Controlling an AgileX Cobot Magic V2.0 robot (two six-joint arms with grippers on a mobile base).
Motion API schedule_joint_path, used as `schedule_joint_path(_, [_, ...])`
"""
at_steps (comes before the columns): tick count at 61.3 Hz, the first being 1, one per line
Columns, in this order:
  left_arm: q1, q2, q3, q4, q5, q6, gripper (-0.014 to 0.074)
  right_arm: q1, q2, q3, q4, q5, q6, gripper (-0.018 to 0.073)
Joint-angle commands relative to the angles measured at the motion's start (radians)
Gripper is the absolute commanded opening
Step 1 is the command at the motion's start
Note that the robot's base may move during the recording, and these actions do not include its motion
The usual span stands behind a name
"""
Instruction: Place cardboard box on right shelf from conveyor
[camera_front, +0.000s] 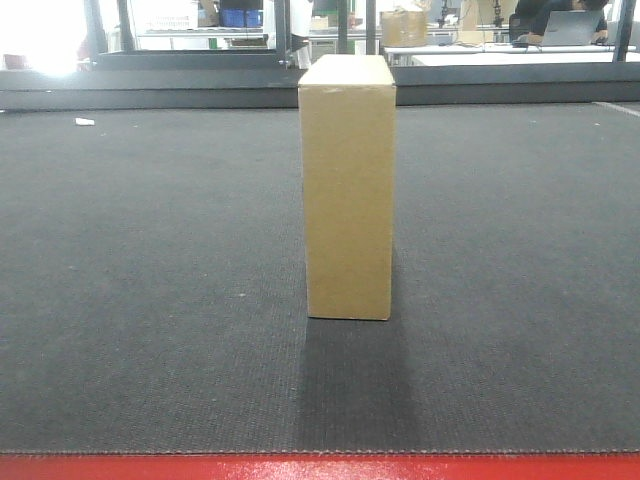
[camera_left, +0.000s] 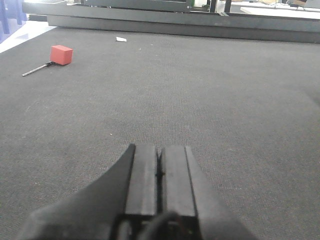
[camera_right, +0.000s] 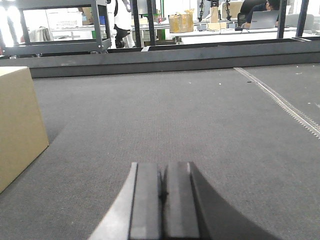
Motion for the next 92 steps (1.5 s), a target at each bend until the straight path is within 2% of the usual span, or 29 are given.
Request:
schedule_joint_path(1, [0.004, -0.013, 0.01, -0.006, -0.085, 0.0, -0.0116, -0.004, -0.02, -0.005, 0.0, -0.092, -0.001, 0.0057])
schedule_joint_path(42, [0.004, -0.013, 0.01, -0.006, -0.085, 0.0, -0.0116, -0.004, -0.02, -0.005, 0.0, -0.092, -0.001, 0.0058])
schedule_joint_path(51, [0.004, -0.013, 0.01, -0.006, -0.085, 0.0, -0.0116, -0.004, -0.02, -0.005, 0.0, -0.11, -0.001, 0.0058])
schedule_joint_path(59, [0.004, -0.013, 0.01, -0.006, -0.085, 0.0, -0.0116, -0.004, -0.02, -0.01, 0.012, -0.181, 0.006, 0.0058])
schedule_joint_path(71, [0.004, -0.013, 0.01, -0.006, -0.085, 0.0, -0.0116, -0.004, 0.012, -0.211, 0.035, -0.099, 0.013, 0.0064])
schedule_joint_path(77, [0.004, -0.013, 0.01, -0.006, -0.085, 0.0, -0.0116, -0.003, 0.09, -0.307, 0.034, -0.087, 0.013, 0.0169])
schedule_joint_path(83, [0.004, -0.013, 0.01, -0.006, -0.085, 0.0, -0.0116, -0.002, 0.184, -0.379, 0.034, -0.104, 0.013, 0.0396])
schedule_joint_path(88, [0.004, -0.013, 0.01, -0.006, -0.085, 0.0, -0.0116, -0.002, 0.257, -0.423, 0.034, -0.098, 0.013, 0.0525])
schedule_joint_path(92, [0.004, -0.013, 0.01, -0.006, -0.085, 0.0, -0.0116, 0.017, 0.327, -0.46, 0.034, -0.092, 0.013, 0.0593])
